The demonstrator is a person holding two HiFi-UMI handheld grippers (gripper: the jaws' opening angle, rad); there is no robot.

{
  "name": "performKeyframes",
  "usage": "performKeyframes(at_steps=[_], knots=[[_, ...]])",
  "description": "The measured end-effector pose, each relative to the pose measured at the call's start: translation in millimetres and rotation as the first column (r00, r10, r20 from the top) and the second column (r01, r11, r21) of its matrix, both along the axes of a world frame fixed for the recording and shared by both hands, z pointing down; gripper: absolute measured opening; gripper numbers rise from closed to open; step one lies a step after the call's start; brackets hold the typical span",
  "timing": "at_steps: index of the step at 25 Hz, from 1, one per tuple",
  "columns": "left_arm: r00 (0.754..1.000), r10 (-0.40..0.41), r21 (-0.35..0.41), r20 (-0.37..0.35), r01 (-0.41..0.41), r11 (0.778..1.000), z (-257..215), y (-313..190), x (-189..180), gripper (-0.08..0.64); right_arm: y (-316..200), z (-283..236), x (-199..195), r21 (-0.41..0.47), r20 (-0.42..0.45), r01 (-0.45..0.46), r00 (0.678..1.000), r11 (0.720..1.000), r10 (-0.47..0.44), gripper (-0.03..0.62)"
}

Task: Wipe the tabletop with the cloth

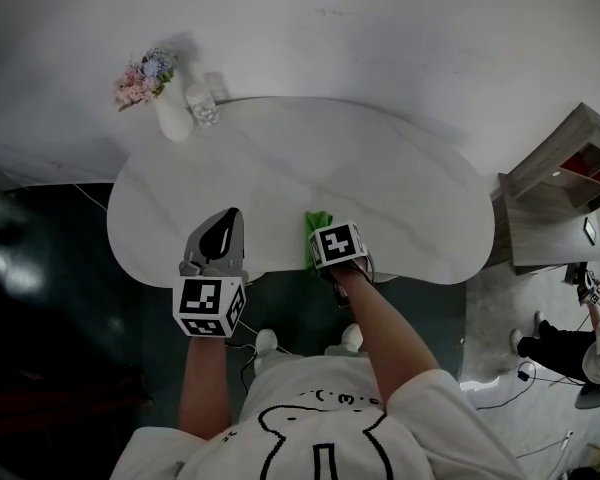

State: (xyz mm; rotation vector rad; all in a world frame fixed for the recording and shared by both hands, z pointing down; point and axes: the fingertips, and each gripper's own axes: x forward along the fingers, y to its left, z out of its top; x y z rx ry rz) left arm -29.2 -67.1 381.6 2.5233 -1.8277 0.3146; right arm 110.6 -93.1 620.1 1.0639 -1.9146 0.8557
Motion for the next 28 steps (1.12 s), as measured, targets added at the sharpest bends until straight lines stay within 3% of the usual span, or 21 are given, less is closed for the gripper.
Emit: performKeyframes(at_steps=[28], knots=[[0.997, 0.079, 0.002, 0.016, -0.079, 0.997, -1.2, -17.1, 53.9, 0.018, -4.7, 1.3, 112.9, -0.001, 0.001, -0.165, 0.986, 0.986, 0.165, 0.049]])
